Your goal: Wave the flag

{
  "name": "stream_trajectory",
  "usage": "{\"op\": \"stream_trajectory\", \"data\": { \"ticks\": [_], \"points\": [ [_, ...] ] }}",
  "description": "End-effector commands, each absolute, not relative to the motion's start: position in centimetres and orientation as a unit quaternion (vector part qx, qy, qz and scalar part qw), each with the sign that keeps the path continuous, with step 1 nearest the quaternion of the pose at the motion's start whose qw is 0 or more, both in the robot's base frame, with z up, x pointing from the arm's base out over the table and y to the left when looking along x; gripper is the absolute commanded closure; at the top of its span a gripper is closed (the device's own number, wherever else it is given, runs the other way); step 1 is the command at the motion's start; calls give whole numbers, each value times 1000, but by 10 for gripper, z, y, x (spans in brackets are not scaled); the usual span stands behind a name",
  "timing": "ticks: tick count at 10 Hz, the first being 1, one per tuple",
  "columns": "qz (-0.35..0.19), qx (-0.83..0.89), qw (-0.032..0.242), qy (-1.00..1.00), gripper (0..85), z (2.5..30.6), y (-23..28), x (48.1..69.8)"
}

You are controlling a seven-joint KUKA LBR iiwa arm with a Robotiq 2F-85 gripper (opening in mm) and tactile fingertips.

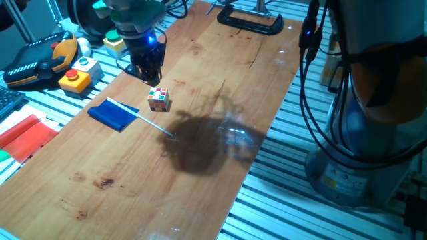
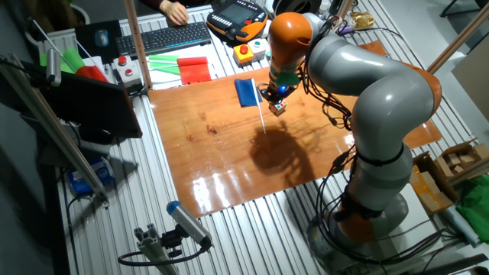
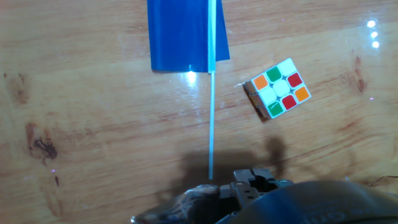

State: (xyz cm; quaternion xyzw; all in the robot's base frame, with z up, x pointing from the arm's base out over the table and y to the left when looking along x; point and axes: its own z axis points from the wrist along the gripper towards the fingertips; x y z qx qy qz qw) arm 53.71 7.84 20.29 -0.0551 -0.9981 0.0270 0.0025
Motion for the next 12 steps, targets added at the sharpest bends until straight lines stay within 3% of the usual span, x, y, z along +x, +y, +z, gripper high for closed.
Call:
{"op": "stream_trajectory", "data": {
  "ticks": [1, 12],
  "points": [
    [27, -53, 2, -998, 843, 203, 78, 537],
    [12, -36, 0, -999, 843, 194, 68, 536]
  ]
}}
